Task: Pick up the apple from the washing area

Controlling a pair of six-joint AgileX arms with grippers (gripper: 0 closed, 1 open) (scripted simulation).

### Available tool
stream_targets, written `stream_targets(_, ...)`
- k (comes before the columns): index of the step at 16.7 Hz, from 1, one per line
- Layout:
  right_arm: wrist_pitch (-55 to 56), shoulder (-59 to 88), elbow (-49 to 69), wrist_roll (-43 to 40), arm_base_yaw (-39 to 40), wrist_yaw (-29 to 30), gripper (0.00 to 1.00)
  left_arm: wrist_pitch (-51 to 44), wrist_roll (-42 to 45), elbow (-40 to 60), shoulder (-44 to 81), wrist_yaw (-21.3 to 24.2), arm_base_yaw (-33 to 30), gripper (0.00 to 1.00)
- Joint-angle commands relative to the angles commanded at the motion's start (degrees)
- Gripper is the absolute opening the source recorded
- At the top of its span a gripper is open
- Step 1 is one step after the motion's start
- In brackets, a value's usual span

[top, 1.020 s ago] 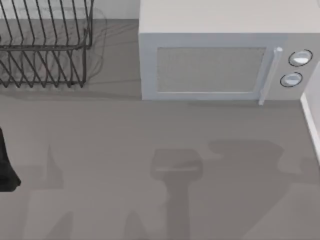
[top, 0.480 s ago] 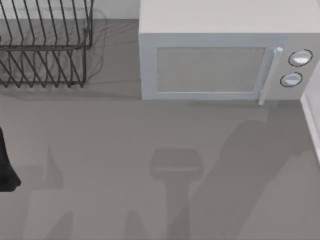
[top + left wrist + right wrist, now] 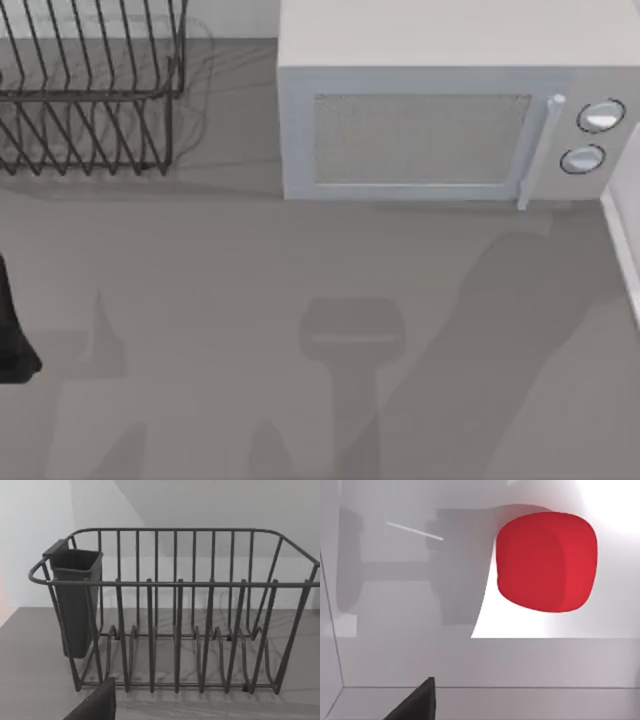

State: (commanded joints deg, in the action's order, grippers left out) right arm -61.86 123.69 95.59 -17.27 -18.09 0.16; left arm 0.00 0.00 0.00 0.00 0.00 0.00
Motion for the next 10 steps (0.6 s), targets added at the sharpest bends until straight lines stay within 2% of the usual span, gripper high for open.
stream_targets(3, 3.98, 2.52, -1.79, 0.04, -0.03, 0.03, 1.0, 0.0, 0.0, 0.0, 0.0, 0.0, 0.0, 1.0)
stream_targets(10, 23.59, 13.61, -9.25, 0.19, -0.19, 0.13, 1.0, 0.0, 0.0, 0.0, 0.0, 0.0, 0.0, 1.0)
